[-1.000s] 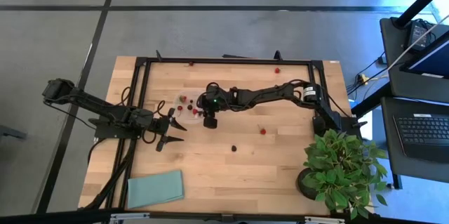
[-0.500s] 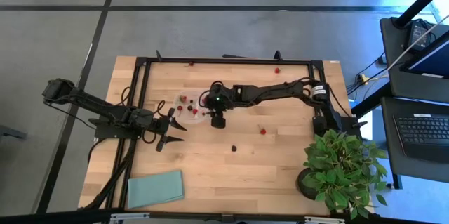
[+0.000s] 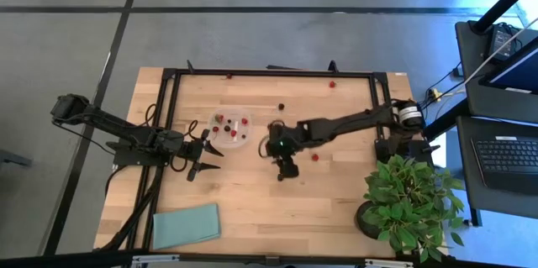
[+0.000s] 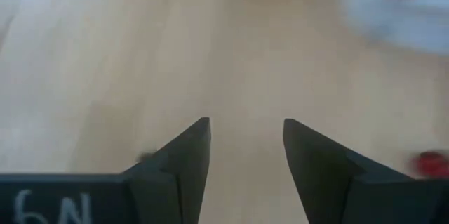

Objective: Pick and placing Produce into tupperware
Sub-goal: Put the bottom blackberry into the transparent container

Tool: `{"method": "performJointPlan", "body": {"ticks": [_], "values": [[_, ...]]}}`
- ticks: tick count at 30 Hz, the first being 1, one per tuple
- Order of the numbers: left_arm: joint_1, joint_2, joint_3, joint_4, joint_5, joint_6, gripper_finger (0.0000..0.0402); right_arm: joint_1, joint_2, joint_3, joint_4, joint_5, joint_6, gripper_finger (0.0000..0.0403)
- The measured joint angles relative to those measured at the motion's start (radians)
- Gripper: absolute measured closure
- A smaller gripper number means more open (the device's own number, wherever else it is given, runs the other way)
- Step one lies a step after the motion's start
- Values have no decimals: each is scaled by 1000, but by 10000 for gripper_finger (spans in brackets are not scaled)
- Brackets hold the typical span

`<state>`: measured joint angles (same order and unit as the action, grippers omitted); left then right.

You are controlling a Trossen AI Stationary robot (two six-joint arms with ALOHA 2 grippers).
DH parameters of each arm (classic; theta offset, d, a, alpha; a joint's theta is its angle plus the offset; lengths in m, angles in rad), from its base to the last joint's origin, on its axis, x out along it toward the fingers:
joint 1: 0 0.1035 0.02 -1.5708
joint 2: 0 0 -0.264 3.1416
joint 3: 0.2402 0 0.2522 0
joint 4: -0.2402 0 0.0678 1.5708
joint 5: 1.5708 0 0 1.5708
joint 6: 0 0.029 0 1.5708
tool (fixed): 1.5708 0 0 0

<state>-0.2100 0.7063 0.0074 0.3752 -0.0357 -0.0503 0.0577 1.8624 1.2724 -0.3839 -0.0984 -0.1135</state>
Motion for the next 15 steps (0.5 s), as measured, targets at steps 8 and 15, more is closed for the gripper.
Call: {"method": "performJointPlan", "body": {"ticks": [8, 15], "values": [[0, 0, 0, 3, 0, 0, 202, 103, 0, -104, 49, 1, 4, 221], [0, 0, 0, 7, 0, -1, 202, 143, 1, -179, 186, 1, 8, 221]]}}
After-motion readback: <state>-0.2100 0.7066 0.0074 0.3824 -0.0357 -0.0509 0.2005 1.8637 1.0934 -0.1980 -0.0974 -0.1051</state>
